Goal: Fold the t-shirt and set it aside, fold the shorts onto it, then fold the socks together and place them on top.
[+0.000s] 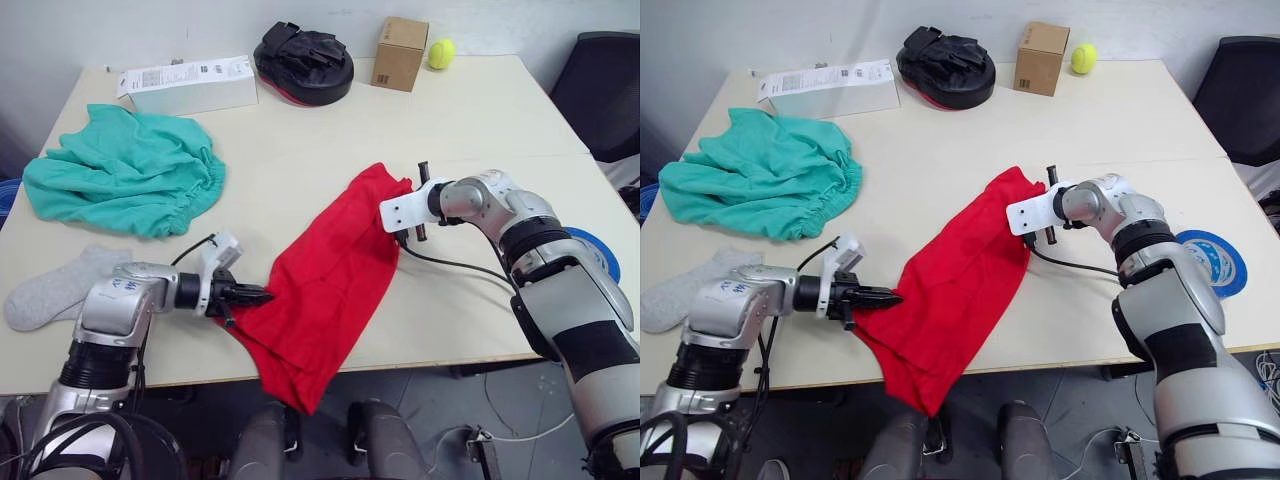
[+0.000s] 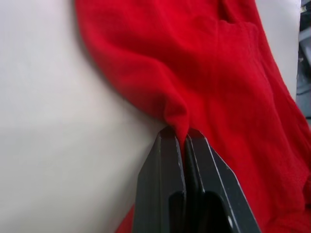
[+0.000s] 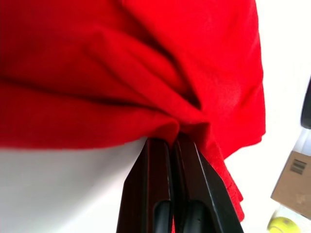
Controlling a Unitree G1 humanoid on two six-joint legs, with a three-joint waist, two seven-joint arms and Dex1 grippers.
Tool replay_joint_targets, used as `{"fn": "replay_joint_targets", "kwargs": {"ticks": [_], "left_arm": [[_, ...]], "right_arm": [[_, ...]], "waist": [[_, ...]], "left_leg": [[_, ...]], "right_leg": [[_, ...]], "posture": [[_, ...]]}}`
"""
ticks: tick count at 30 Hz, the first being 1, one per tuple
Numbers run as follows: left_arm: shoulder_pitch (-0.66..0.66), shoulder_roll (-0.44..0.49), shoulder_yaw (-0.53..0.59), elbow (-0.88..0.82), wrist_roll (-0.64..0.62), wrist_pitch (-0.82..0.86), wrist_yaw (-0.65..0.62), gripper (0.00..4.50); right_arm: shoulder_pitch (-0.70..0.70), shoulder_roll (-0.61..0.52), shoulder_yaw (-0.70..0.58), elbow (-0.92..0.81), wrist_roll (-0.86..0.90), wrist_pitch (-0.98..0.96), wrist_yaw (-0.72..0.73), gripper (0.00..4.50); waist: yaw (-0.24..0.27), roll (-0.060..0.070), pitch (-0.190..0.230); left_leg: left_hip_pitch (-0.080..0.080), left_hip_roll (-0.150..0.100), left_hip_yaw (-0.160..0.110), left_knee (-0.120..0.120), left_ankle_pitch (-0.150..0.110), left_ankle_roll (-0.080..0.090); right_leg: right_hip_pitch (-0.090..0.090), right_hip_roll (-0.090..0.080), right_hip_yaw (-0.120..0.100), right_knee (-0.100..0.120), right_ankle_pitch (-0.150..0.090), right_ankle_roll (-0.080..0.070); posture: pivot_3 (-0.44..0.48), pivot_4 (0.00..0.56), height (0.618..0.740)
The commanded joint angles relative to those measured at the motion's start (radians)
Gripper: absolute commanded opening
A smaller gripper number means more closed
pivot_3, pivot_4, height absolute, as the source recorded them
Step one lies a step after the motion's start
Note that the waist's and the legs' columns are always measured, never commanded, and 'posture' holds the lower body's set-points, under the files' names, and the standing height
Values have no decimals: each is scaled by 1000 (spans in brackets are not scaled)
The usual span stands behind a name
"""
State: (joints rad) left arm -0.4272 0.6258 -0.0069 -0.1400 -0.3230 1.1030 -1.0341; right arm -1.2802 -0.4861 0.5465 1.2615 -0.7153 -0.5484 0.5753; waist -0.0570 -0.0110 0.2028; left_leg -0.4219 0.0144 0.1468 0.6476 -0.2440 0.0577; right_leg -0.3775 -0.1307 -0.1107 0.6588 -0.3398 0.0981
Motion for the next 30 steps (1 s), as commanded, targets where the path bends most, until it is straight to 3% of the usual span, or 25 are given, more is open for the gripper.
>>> {"fn": "replay_joint_targets", "kwargs": {"ticks": [1, 12, 17, 20, 27, 30], "left_arm": [[28, -28, 32, -67, -39, 23, 80, 0], [85, -49, 53, -115, -108, 5, 195, 0], [67, -4, 74, -74, -143, -6, 180, 1213], [52, 38, 80, -58, -173, -18, 148, 2121], [0, 151, 91, 4, -222, -67, 40, 4385], [-39, 207, 79, 51, -229, -102, -40, 4500]], "right_arm": [[-59, 31, 8, 22, -10, 24, -58, 17], [-93, 50, 45, 64, -57, 45, -137, 17], [-58, -9, 54, 55, -65, -4, -108, 0], [-45, -54, 53, 36, -66, -45, -108, 665], [31, -194, -35, -112, 72, -202, 34, 3107], [122, -284, -86, -269, 178, -267, 145, 4186]], "waist": [[1, 0, 0], [4, 0, 0], [3, 0, 0], [0, 0, 0], [-1, 0, 0], [2, 0, 0]], "left_leg": [[0, 0, 0, 0, 0, 0], [0, 0, 0, 0, 0, -1], [0, 0, 0, -1, 0, -1], [0, 0, 0, -1, 0, -2], [0, 0, 0, -3, 0, -3], [0, 0, 0, -3, 0, -3]], "right_leg": [[0, 0, 0, 0, 0, 0], [0, 0, 0, 0, 0, 0], [0, 0, 0, -1, 0, 0], [0, 0, 0, -1, 0, 0], [-1, 1, 0, -2, 0, -1], [-1, 1, 0, -3, 0, -1]], "posture": [[0, 150, 740], [0, 150, 740], [0, 150, 740], [0, 150, 740], [0, 150, 740], [0, 150, 740]]}}
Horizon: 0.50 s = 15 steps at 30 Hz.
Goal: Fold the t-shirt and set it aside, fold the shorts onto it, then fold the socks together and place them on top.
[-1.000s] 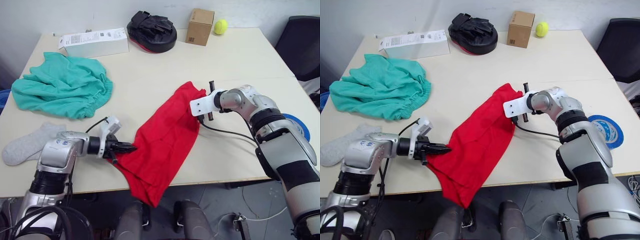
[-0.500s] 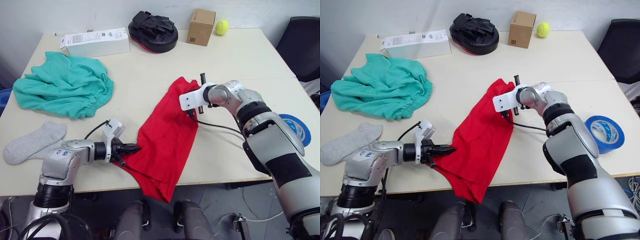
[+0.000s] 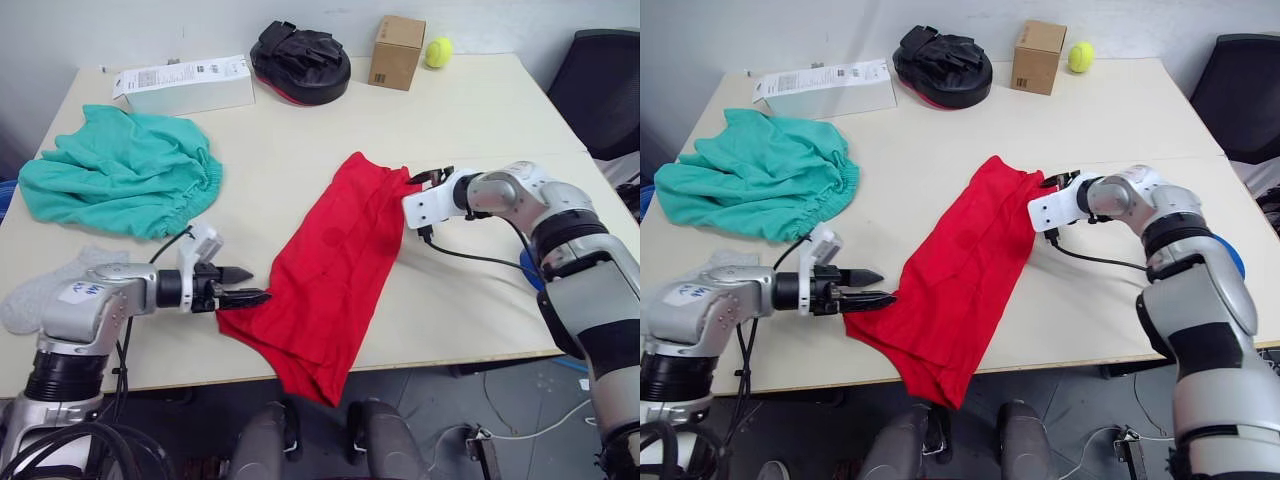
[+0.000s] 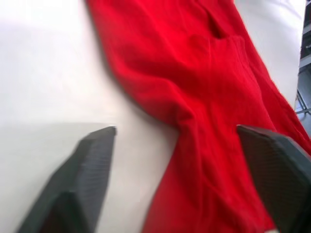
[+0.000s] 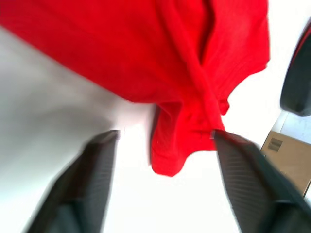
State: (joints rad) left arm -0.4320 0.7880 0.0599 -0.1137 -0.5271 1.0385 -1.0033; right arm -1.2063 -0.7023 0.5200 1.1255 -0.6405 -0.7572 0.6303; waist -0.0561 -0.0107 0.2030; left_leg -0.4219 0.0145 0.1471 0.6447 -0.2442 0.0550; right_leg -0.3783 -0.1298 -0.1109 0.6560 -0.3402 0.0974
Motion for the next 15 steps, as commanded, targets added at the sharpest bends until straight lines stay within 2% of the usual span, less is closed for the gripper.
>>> {"fn": "replay_joint_targets", "kwargs": {"ticks": [1, 4, 8, 11, 15], "left_arm": [[-61, 62, 3, 50, -22, -50, -97, 4500], [-165, 81, -35, 151, 3, -78, -138, 4500], [-377, 50, -143, 380, 69, -112, -207, 4500], [-533, -20, -231, 598, 156, -187, -247, 4500], [-714, -136, -305, 885, 264, -281, -275, 4500]], "right_arm": [[97, -104, -82, -212, 160, -68, 142, 4474], [262, -198, -139, -470, 336, -33, 283, 4474], [483, -301, -201, -787, 490, 28, 362, 4474], [606, -336, -229, -945, 585, 56, 405, 4474], [701, -343, -244, -1062, 645, 55, 437, 4474]], "waist": [[6, 0, 0], [23, 0, 0], [34, 0, 0], [33, 0, 0], [33, -3, 2]], "left_leg": [[0, 0, 0, 0, 0, 0], [0, 0, 0, 1, 0, 0], [0, 0, 0, 3, 0, 1], [0, -1, 1, 4, 0, 1], [0, -1, 1, 5, 0, 2]], "right_leg": [[0, 0, 0, 0, 0, 0], [1, 0, 0, -3, 0, 0], [1, 0, 0, -3, 0, 0], [1, -1, 0, -2, 0, 0], [1, 0, 0, -2, 0, 0]], "posture": [[0, 150, 740], [0, 150, 740], [0, 150, 740], [0, 150, 740], [0, 150, 740]]}}
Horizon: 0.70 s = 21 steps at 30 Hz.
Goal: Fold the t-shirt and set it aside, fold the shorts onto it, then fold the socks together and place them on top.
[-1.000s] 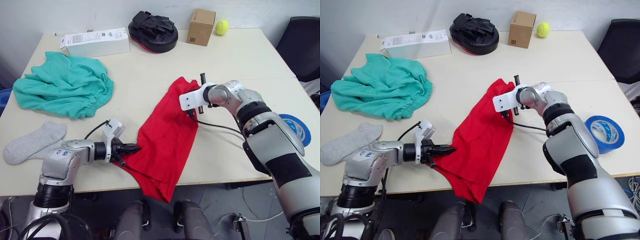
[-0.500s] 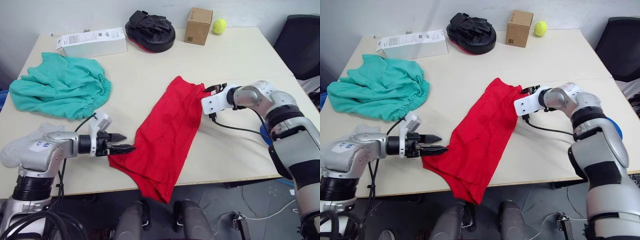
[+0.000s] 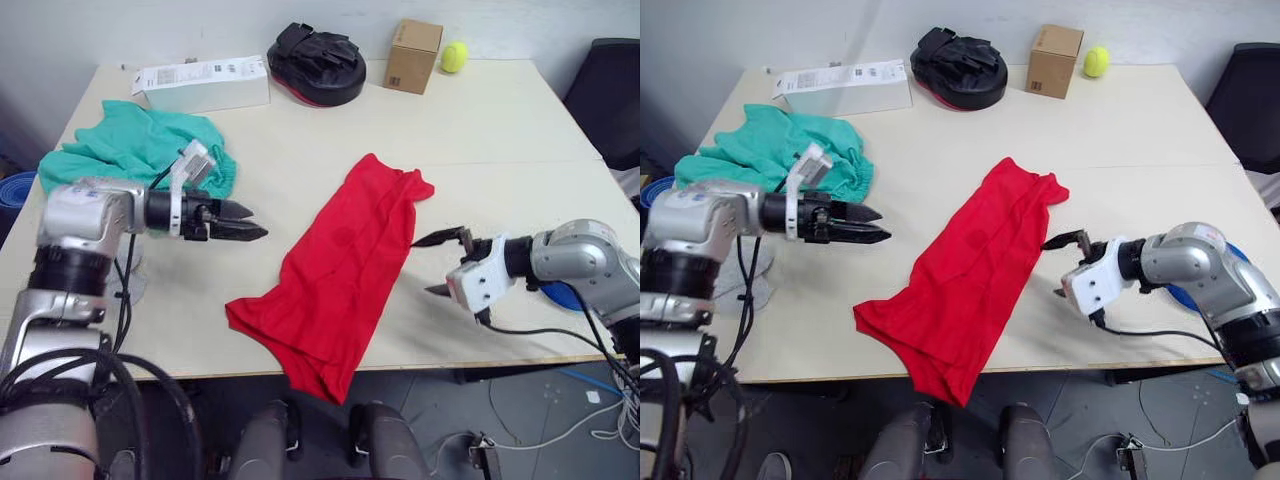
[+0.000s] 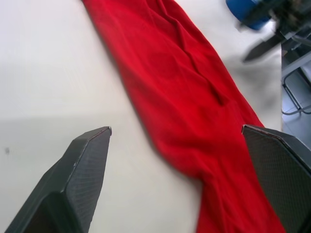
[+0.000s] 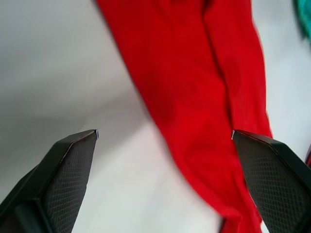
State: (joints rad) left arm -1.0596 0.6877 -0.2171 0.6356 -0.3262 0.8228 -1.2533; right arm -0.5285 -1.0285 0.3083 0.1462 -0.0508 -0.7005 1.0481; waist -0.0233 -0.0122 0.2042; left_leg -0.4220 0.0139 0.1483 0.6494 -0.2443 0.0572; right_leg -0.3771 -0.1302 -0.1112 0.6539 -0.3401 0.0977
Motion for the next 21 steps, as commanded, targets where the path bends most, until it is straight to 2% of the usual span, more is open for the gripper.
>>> {"fn": "replay_joint_targets", "kwargs": {"ticks": [1, 5, 9, 19, 20, 21], "left_arm": [[-135, -77, -33, 222, 88, -91, -18, 4500], [-254, -203, -18, 466, 160, -195, 42, 4500], [-304, -291, 20, 597, 201, -266, 129, 4500], [-311, -434, 109, 690, 269, -304, 292, 4500], [-310, -446, 119, 692, 270, -302, 305, 4314], [-309, -456, 124, 693, 275, -300, 311, 4114]], "right_arm": [[47, -14, -29, -116, 71, 13, 31, 4474], [113, 10, -13, -212, 93, 67, 54, 4474], [149, 57, 5, -258, 57, 99, 52, 4474], [137, 200, 49, -250, -70, 141, 22, 4474], [142, 205, 51, -250, -77, 139, 23, 4495], [146, 207, 52, -249, -84, 135, 21, 4311]], "waist": [[0, -2, 1], [-1, -5, 3], [-2, -7, 4], [9, -12, 7], [12, -12, 7], [14, -13, 7]], "left_leg": [[0, 0, 0, 0, 0, 0], [-1, 0, 0, 0, 0, 1], [-1, 0, -1, 1, 0, 1], [-1, 0, -3, 4, 0, 1], [-1, 0, -3, 4, 0, 1], [-1, 0, -3, 5, 0, 1]], "right_leg": [[0, 0, 0, 0, 0, 0], [0, 0, -1, -1, 0, 0], [0, -1, -1, -1, 0, 0], [1, -2, -3, 1, 0, 0], [1, -2, -3, 1, 0, 0], [2, -2, -3, 1, 0, 0]], "posture": [[0, 150, 740], [0, 150, 740], [0, 150, 740], [0, 150, 740], [0, 150, 740], [0, 150, 740]]}}
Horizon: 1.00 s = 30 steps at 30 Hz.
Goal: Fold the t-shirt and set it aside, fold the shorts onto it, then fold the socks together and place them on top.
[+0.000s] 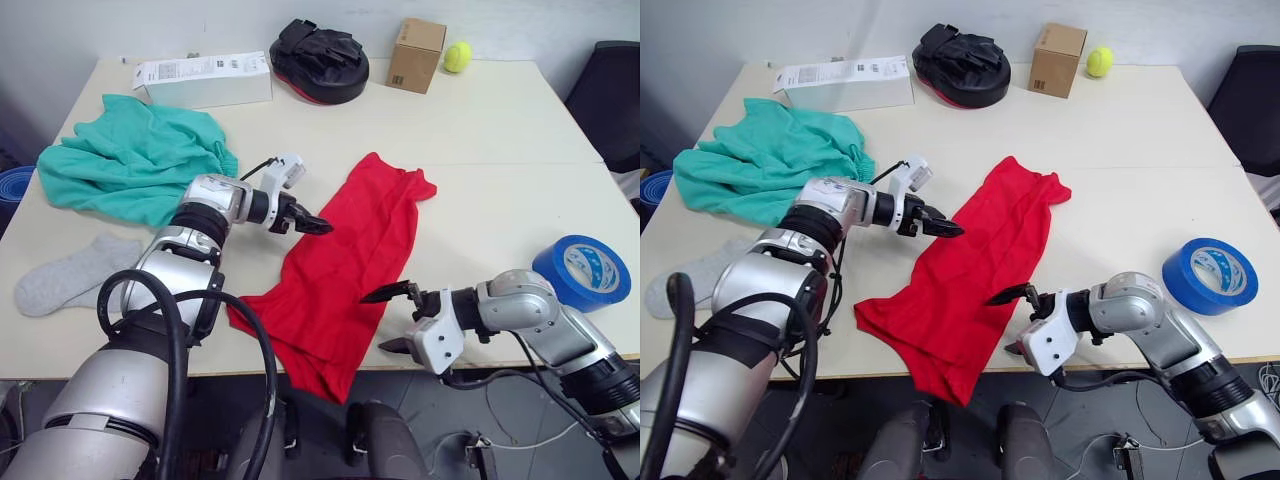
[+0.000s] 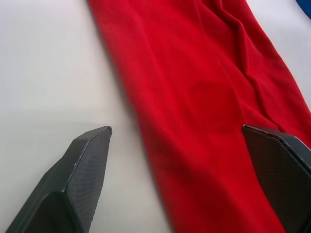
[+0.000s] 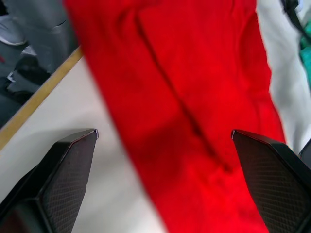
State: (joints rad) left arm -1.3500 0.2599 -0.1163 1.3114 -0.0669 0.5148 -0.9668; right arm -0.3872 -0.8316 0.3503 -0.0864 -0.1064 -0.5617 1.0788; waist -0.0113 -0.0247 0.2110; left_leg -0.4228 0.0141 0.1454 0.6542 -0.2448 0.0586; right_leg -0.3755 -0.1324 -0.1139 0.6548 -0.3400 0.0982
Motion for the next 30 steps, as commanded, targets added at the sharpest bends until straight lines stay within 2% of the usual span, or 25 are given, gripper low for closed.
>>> {"fn": "replay_joint_targets", "kwargs": {"ticks": [1, 7, 13, 14, 25, 30], "left_arm": [[-15, -36, 21, 18, 25, 8, 26, 3956], [-4, -53, 30, 20, 65, 10, 27, 2120], [14, -54, 50, 21, 82, -1, 61, 209], [17, -54, 56, 21, 81, -2, 68, 20], [76, 13, 131, 8, 71, 17, 98, 20], [99, 51, 170, -20, 40, 53, 104, 20]], "right_arm": [[8, 11, 10, -15, -38, -7, -12, 4114], [19, 9, 4, 3, -75, -29, -22, 2286], [1, 8, -2, 46, -88, -53, -33, 174], [-4, 4, -5, 56, -90, -58, -34, 1], [-145, -87, -23, 323, -88, -239, -10, 1], [-209, -91, 2, 458, -97, -344, -1, 1]], "waist": [[5, 0, 0], [8, 0, 0], [8, 0, 0], [8, 0, 0], [4, 0, 0], [-17, 0, 0]], "left_leg": [[0, 0, 0, 0, 0, 0], [0, 0, 0, 0, 0, 0], [0, 0, 0, 0, 0, 0], [0, 0, 0, 0, 0, 0], [1, 0, 0, 3, 0, 0], [1, 1, 1, 2, 0, 0]], "right_leg": [[0, 0, 0, 0, 0, 0], [0, 0, 0, 0, 0, 0], [0, 0, 0, 0, 0, 0], [0, 0, 0, 0, 0, 0], [0, 0, 0, 3, 0, 0], [0, 1, 0, 4, 0, 0]], "posture": [[0, 150, 740], [0, 150, 740], [0, 150, 740], [0, 150, 740], [0, 150, 740], [0, 150, 740]]}}
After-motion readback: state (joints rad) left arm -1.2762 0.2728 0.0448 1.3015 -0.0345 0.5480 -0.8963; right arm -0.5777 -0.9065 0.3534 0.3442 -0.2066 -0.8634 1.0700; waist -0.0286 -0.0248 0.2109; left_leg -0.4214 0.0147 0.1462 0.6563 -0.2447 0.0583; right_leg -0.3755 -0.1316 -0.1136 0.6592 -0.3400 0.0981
